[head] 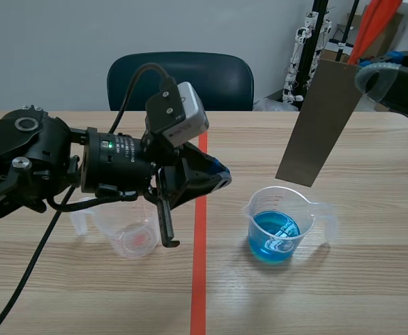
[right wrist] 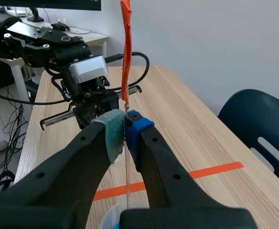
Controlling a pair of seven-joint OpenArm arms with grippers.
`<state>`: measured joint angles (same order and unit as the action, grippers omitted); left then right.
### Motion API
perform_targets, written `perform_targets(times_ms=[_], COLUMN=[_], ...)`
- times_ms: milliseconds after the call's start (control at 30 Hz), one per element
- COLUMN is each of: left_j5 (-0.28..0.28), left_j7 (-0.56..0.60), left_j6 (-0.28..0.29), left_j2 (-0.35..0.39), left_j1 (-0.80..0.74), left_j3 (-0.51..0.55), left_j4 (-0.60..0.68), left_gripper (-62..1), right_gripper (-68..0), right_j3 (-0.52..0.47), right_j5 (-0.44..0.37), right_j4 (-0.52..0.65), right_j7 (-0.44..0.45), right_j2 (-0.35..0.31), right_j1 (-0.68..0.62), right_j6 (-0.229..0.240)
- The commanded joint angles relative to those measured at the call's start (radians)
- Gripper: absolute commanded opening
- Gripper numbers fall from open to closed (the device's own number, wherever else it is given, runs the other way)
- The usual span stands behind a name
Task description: Do the redox reaction experiment. move the plate over the blue solution
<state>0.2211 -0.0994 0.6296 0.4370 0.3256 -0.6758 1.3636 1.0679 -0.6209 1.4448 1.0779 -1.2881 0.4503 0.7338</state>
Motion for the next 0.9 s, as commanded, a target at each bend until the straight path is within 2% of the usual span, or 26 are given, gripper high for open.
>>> perform_targets(times_ms=[0,200,867], left_j5=[0.014,0.014,0.014], left_j7=[0.000,-0.004,-0.017], left_j6=[-0.005,-0.006,0.003], left_j2=[-0.009,-0.010,-0.040], left_j1=[0.023,0.050,0.055], left_j3=[-0.012,-0.042,-0.044], left_j4=[0.021,0.021,-0.009], left_gripper=[-56.9,-56.9,-56.9], right_gripper=[-66.9,-66.9,-66.9], right_j3=[-0.016,-0.016,-0.016], right_j5=[-0.023,-0.023,-0.023], right_j4=[0.007,0.007,0.007], right_j7=[0.015,0.015,0.016], right_j2=[-0.011,-0.011,-0.011], right_j1=[0.018,0.018,0.018], right_j6=[0.012,0.012,0.012])
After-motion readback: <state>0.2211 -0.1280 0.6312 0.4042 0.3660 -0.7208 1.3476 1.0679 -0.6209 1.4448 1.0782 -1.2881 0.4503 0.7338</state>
